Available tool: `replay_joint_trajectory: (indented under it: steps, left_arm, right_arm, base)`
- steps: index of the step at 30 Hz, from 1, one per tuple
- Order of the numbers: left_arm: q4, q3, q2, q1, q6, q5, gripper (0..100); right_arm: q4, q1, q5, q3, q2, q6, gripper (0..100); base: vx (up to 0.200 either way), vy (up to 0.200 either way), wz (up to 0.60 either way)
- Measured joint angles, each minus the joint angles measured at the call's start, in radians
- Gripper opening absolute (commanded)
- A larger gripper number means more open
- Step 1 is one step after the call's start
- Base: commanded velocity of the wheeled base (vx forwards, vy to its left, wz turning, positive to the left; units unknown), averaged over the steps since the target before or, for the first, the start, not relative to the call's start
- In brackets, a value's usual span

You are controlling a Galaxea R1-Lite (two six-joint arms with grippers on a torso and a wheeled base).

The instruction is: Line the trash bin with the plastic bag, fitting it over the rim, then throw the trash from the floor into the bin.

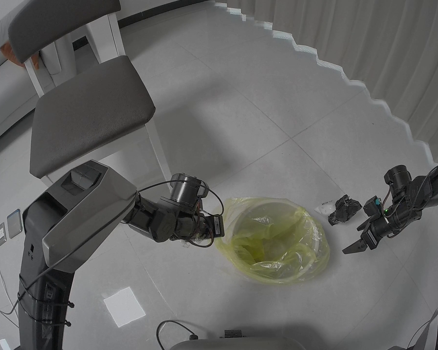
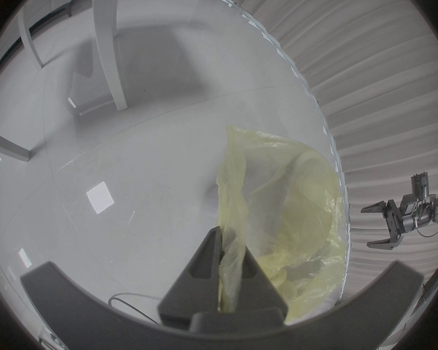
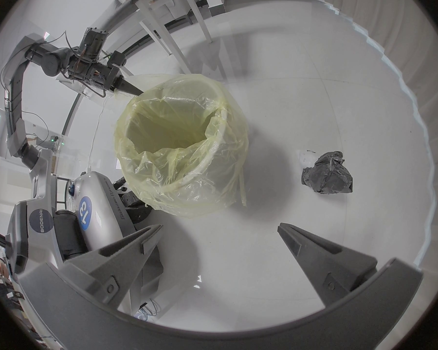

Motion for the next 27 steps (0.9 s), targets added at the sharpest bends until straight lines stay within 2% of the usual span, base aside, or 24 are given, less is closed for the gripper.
replay_joint_trajectory:
  steps: [14,27]
  left_arm:
    - [0.001,-0.035,0.066,-0.024,0.091,0.001,0]
    - [0.001,-0.044,0.076,-0.038,0.079,0.011,0]
  right_arm:
    - [0.000,-0.005,-0.001,-0.063,0.090,0.000,100]
    - [0.000,0.004,0.000,-0.134,0.161,0.002,100]
  base:
    - [0.000,0.000,0.00]
    - [0.000,0.000,0.00]
